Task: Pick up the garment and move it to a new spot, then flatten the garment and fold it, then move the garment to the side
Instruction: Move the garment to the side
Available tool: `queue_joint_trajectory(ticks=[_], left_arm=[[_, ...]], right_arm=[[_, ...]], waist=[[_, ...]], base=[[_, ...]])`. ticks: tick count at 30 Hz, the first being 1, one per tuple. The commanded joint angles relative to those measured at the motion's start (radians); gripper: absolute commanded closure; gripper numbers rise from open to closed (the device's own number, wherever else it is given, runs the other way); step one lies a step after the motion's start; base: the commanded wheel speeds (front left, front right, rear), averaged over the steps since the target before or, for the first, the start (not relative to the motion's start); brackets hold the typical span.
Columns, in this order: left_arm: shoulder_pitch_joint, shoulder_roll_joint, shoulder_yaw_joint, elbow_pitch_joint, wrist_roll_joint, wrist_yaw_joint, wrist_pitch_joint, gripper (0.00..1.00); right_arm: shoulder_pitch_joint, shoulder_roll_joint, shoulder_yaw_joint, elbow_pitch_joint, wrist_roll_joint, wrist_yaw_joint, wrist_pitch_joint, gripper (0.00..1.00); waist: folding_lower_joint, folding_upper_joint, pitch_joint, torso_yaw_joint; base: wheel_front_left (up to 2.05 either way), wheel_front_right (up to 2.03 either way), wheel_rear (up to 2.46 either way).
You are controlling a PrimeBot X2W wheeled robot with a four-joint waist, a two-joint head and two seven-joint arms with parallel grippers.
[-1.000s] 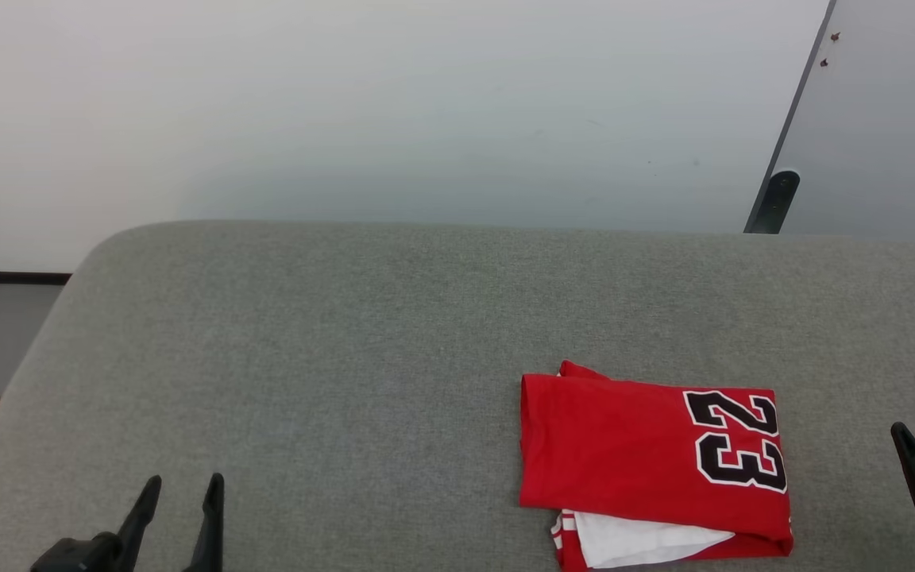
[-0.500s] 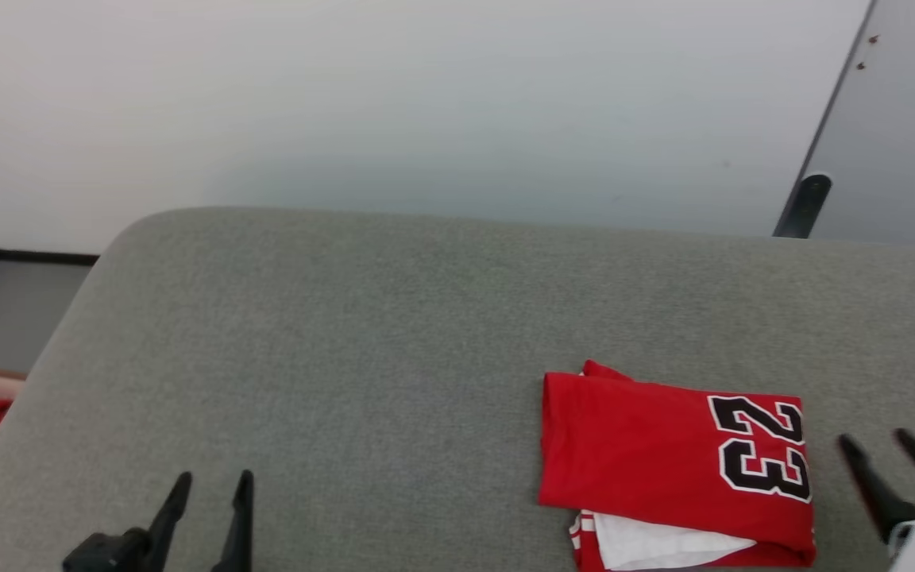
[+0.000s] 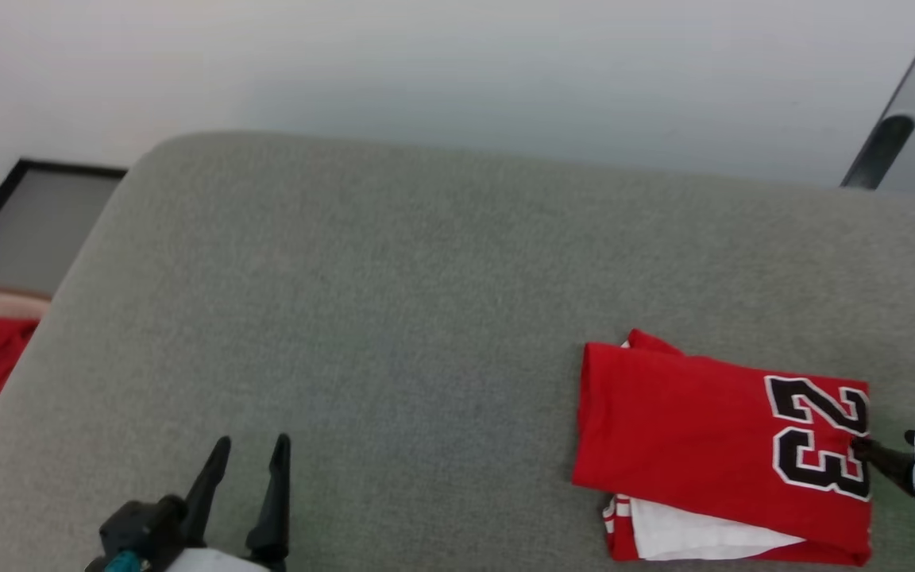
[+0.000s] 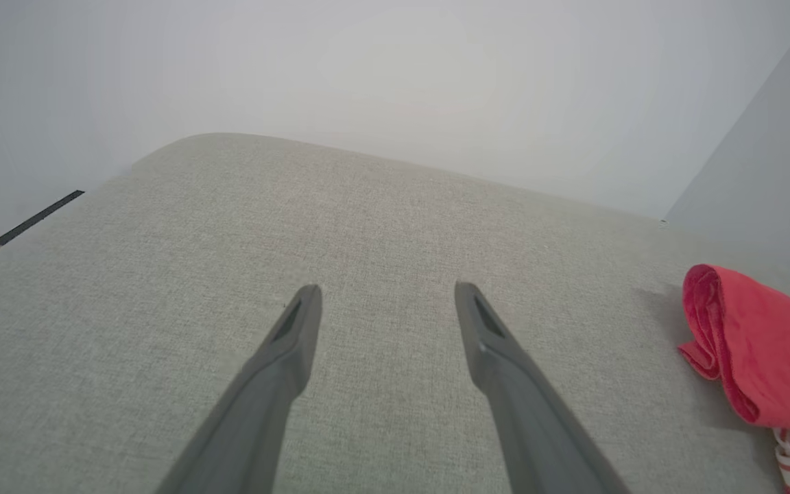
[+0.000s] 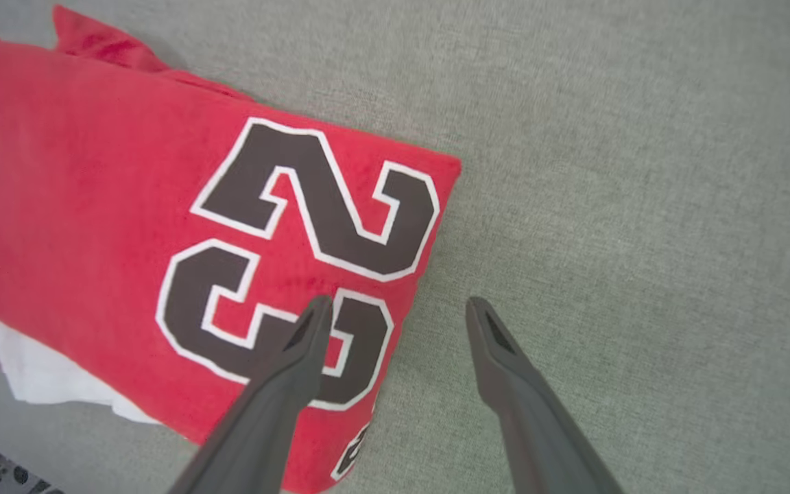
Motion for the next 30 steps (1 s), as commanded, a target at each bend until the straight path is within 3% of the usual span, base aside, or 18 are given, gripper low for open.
queue_joint_trajectory(ticks=[1, 15, 16, 18, 19, 30], left_arm=[[-0.024, -0.009, 0.000, 0.008, 0.005, -0.008, -0.008, 0.00], [-0.139, -0.057, 0.002, 0.079, 0.038, -0.058, -0.024, 0.00], [-0.143, -0.060, 0.002, 0.083, 0.041, -0.058, -0.024, 0.00], [-0.148, -0.064, 0.004, 0.092, 0.046, -0.066, -0.025, 0.00], [-0.151, -0.067, 0.004, 0.097, 0.048, -0.066, -0.025, 0.00], [-0.146, -0.097, 0.025, 0.099, 0.087, -0.094, -0.025, 0.00]], right_arm=[[-0.019, 0.002, -0.008, 0.008, -0.004, -0.001, 0.027, 0.00], [0.010, 0.076, -0.004, 0.075, -0.024, -0.001, 0.124, 0.00], [0.010, 0.081, -0.001, 0.073, -0.020, -0.001, 0.116, 0.25], [0.010, 0.087, 0.002, 0.072, -0.015, 0.000, 0.099, 0.90], [0.010, 0.090, 0.002, 0.072, -0.011, 0.000, 0.091, 1.00], [-0.021, 0.095, -0.064, 0.048, 0.030, 0.000, -0.057, 1.00]], waist=[[0.0000, -0.0001, 0.058, 0.036], [0.0000, -0.0001, 0.158, 0.065], [0.0000, -0.0001, 0.159, 0.064], [0.0000, -0.0001, 0.157, 0.062], [0.0000, -0.0001, 0.155, 0.060], [0.0000, -0.0001, 0.123, -0.012]], base=[[0.00, 0.00, 0.00], [0.00, 0.00, 0.00], [0.00, 0.00, 0.00], [0.00, 0.00, 0.00], [0.00, 0.00, 0.00], [0.00, 0.00, 0.00]])
